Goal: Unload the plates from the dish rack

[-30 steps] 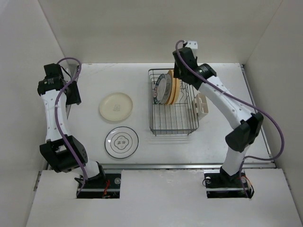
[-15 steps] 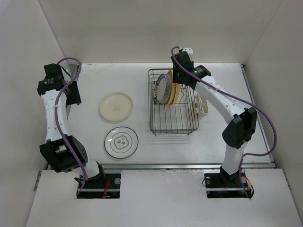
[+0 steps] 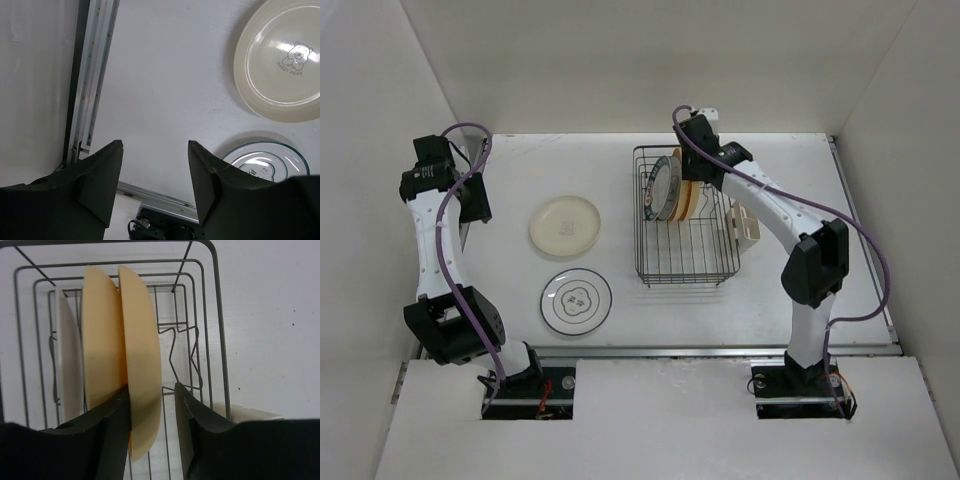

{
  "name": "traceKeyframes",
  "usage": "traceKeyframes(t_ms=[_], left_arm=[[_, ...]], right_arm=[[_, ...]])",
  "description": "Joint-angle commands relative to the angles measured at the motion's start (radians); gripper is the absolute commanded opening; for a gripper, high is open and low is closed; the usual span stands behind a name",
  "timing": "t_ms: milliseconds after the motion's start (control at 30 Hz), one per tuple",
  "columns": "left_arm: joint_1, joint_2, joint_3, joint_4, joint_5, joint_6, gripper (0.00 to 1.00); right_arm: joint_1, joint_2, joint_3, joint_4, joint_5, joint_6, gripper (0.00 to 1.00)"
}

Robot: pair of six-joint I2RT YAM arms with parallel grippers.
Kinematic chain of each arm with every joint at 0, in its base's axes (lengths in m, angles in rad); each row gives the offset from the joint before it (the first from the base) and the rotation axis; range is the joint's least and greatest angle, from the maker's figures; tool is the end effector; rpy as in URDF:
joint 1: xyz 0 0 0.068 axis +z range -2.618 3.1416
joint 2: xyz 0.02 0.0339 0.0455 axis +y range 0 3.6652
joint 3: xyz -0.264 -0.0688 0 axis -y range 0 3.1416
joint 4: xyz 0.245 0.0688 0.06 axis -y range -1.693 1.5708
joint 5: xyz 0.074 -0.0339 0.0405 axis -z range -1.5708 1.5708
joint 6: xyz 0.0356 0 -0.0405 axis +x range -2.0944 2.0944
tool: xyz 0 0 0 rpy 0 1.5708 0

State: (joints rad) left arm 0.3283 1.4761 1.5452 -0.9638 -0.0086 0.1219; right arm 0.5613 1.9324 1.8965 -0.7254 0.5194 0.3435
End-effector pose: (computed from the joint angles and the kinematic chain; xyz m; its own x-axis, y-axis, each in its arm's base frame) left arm 0.2876 0.0983 0.3676 -0.7727 -0.1348 -0.6203 -0.2353 0.9684 0.0827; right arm 0.3788 0.2173 0.3392 -0.6031 -0.0338 -0.7970 0.0480 0.9957 -0.0786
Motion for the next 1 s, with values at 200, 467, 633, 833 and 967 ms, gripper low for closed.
traceKeyframes(t_ms=[200,467,633,833,967], left_arm=[[0.002,-0.019,0.012,-0.023,-0.014,-0.002,0.52],[0.002,-0.019,0.012,-0.023,-0.014,-0.002,0.52],[0.002,-0.019,0.003,-0.023,-0.004,-0.002,0.52],[0.002,-0.019,0.012,-0.023,-0.004,-0.002,0.52],[0.002,-0.019,0.021,-0.023,-0.004,-0.002,0.52]], right_arm=[[-0.005,0.076,0.055,-0.022,0.087,0.012,0.36],[0.005,0.113,0.157,-0.089,0.137,0.031,0.00],[0.025,0.094,0.233,-0.121,0.238,0.011,0.00],[0.034,0.053,0.274,-0.143,0.395,-0.032,0.00],[0.034,0.034,0.294,-0.143,0.504,-0.067,0.00]])
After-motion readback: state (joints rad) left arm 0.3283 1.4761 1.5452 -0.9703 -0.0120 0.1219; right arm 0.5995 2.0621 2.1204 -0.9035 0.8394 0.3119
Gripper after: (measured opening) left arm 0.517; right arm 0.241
